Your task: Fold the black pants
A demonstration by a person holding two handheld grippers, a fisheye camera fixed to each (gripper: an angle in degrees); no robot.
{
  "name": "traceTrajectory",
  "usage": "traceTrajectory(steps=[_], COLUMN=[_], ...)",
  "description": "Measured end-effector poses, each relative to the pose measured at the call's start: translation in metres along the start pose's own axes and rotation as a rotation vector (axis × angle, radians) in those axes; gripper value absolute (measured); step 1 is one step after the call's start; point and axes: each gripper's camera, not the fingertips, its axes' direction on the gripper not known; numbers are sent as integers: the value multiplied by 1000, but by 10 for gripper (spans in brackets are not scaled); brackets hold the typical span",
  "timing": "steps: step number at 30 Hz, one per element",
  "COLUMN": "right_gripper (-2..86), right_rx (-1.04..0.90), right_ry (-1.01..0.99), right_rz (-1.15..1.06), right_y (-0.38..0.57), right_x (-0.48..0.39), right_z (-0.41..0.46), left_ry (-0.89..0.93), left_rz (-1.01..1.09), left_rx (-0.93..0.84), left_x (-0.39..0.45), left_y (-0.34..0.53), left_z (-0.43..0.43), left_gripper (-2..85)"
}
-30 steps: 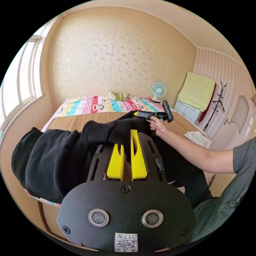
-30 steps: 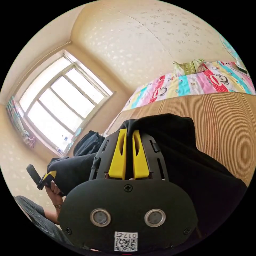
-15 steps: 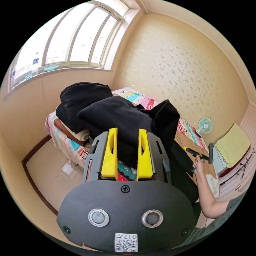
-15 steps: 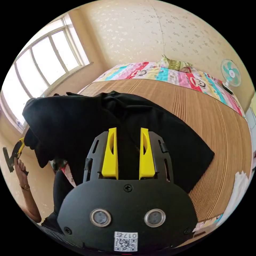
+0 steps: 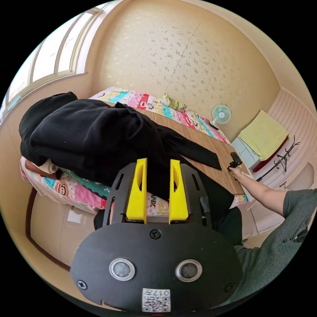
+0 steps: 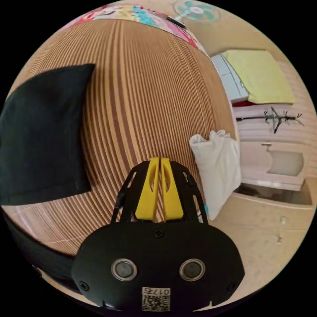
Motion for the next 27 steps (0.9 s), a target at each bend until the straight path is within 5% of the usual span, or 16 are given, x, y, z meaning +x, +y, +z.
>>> traceTrajectory(steps=[2, 5, 9, 14, 19, 22, 27], right_gripper=[16, 33, 97, 143, 40, 13, 5], right_rx=[184, 316, 266, 219, 148, 77, 347], right_ry=[-739, -1122, -978, -858, -1084, -1030, -961], right_rz=[74, -132, -249, 24, -47, -84, 85], right_y=[31, 105, 221, 351, 372, 358, 342], right_x=[93, 122, 113, 146, 129, 121, 205], right_z=[-21, -43, -45, -10, 4, -12, -73], left_ry=[-4, 25, 104, 34, -91, -62, -26], left_rz=[-2, -48, -105, -117, -93, -106, -149], left_rx=[-19, -81, -111, 22, 38, 47, 7], left_x=[5, -2, -15, 4, 21, 17, 22], left_y=[1, 0, -11, -24, -34, -41, -61], left_z=[9, 36, 71, 52, 48, 59, 69], left_gripper=[109, 123, 115, 136, 172, 164, 168])
